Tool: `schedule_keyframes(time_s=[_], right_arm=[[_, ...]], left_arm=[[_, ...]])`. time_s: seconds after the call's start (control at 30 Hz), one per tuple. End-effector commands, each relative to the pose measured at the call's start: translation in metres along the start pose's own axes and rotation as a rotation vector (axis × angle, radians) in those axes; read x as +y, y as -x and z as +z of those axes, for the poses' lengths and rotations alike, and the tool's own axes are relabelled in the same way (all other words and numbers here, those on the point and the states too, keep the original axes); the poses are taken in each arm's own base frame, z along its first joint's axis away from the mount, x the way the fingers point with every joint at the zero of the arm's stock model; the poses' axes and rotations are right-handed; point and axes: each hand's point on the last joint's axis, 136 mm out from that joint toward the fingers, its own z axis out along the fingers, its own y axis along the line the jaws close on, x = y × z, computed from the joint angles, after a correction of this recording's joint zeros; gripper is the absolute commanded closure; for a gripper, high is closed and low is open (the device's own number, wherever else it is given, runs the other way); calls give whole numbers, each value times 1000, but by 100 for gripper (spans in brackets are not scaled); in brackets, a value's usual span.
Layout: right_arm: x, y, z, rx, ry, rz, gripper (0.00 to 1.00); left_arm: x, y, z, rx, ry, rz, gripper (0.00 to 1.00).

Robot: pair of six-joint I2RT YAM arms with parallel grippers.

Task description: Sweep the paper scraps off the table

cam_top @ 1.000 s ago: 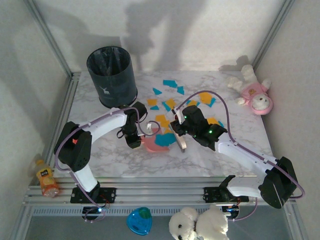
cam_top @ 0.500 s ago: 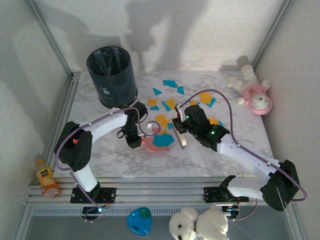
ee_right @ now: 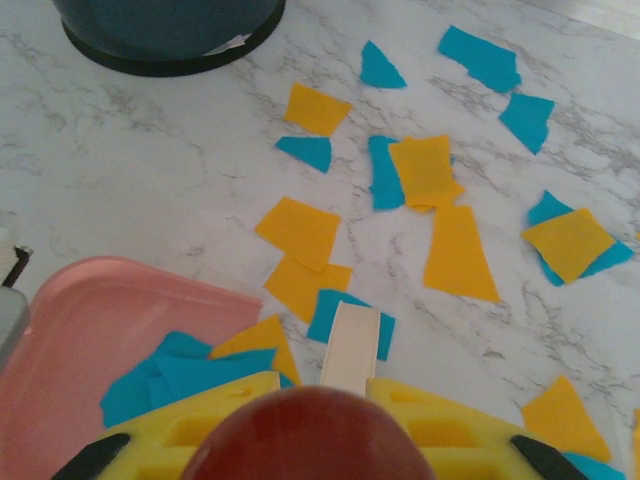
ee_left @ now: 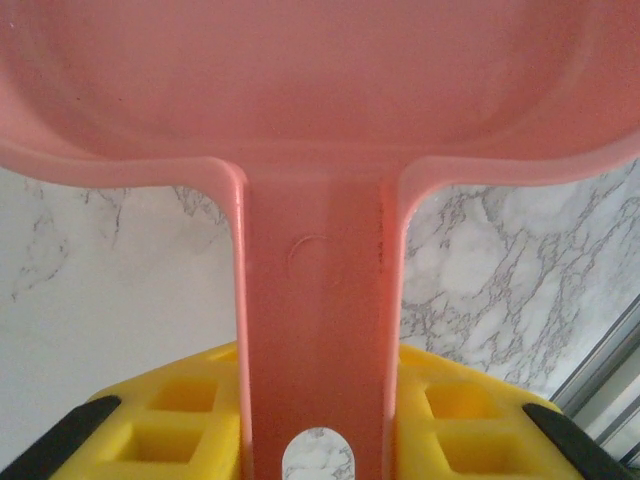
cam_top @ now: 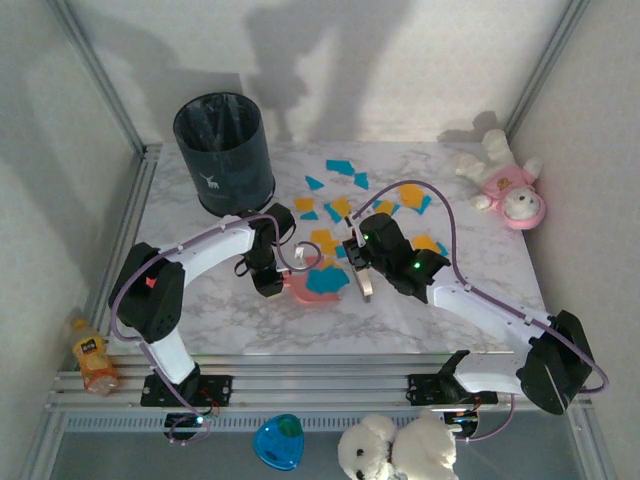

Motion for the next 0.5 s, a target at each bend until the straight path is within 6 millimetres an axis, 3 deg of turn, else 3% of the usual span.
schedule_keyframes(time_s=[0.0, 0.27, 0.47], right_arm=[[14, 0, 4, -6, 45, 24, 100], [38, 10, 5, -49, 169, 81, 100], [40, 17, 0, -74, 187, 78, 100]], left_arm=[[-6, 5, -2, -12, -26, 8, 82], [-7, 9, 0, -20, -31, -5, 82], [-7, 8, 3, -6, -37, -2, 83]])
